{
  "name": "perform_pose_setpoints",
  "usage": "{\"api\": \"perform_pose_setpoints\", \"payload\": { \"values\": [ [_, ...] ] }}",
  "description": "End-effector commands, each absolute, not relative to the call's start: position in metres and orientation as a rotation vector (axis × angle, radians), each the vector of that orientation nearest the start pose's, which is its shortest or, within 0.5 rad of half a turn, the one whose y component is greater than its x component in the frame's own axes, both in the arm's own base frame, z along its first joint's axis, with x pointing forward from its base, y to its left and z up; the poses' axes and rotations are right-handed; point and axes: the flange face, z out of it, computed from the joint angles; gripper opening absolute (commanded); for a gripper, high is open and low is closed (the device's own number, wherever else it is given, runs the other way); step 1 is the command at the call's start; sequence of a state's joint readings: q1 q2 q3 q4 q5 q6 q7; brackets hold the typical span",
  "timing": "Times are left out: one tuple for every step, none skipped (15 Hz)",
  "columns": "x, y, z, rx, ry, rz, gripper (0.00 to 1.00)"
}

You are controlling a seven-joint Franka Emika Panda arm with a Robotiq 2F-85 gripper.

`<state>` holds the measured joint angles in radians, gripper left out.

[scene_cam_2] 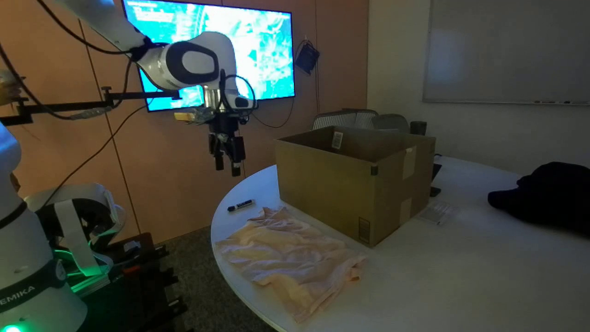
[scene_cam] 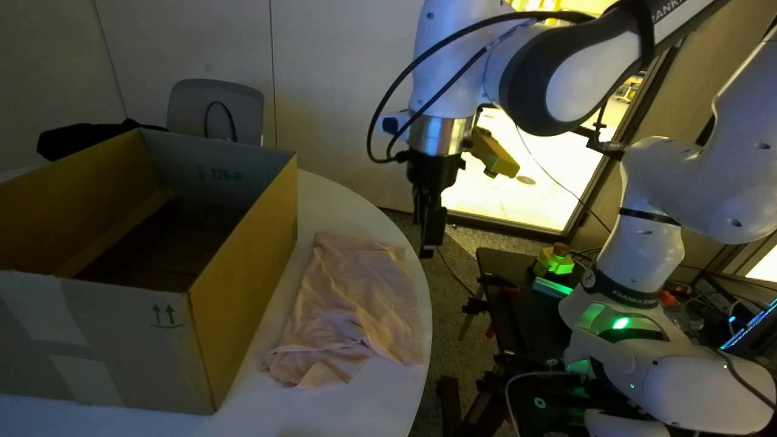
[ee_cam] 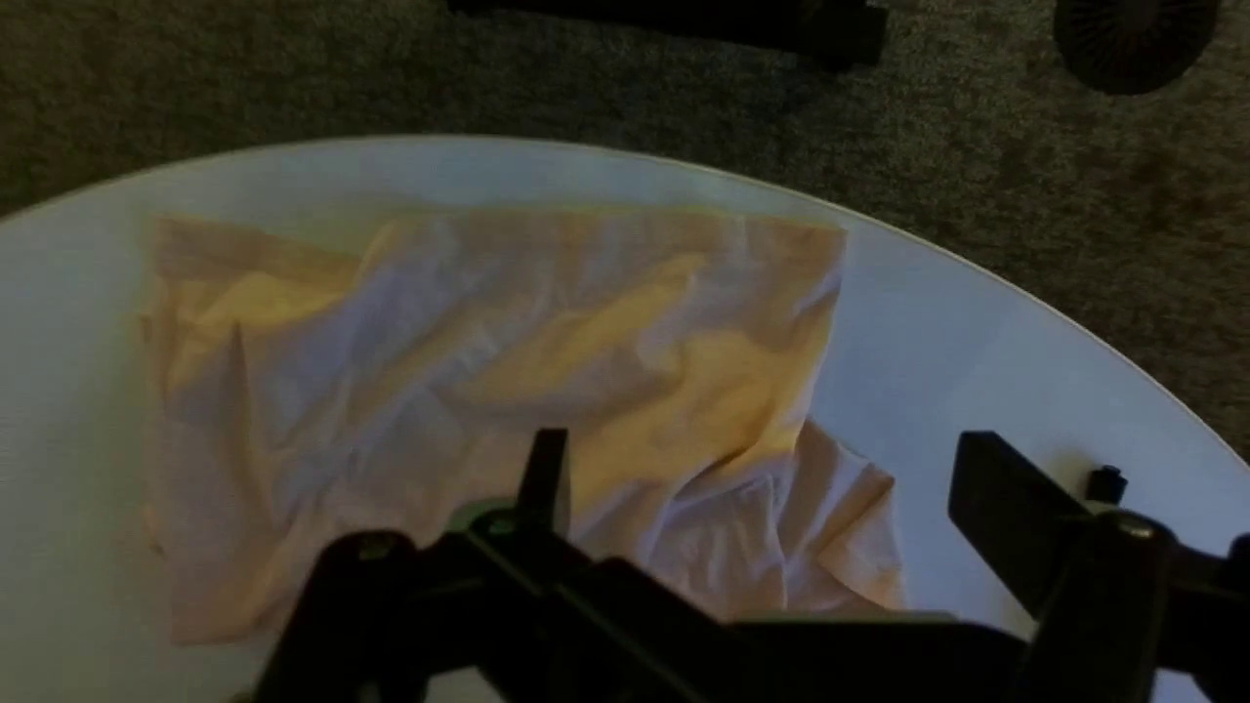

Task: Pick up the marker and wrap it on the cloth, then pick up the cloth and put it in the box

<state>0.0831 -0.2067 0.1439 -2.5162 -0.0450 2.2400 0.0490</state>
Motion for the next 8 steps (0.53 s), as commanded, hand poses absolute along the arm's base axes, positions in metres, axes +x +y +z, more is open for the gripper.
{"api": "perform_pose_setpoints", "payload": {
  "values": [
    [0.468, 0.156, 0.303, -3.176, -0.491, 0.072, 1.0],
    [0.475, 0.173, 0.292, -3.162, -0.528, 0.072, 1.0],
    [0.482, 0.19, 0.277, -3.151, -0.557, 0.074, 1.0],
    [0.488, 0.203, 0.268, -3.146, -0.581, 0.077, 1.0],
    [0.495, 0.217, 0.257, -3.136, -0.598, 0.075, 1.0],
    [0.501, 0.229, 0.249, -3.115, -0.617, 0.077, 1.0],
    [0.507, 0.243, 0.236, -3.103, -0.628, 0.079, 1.0],
    [0.513, 0.255, 0.227, -3.088, -0.642, 0.075, 1.0]
  ]
}}
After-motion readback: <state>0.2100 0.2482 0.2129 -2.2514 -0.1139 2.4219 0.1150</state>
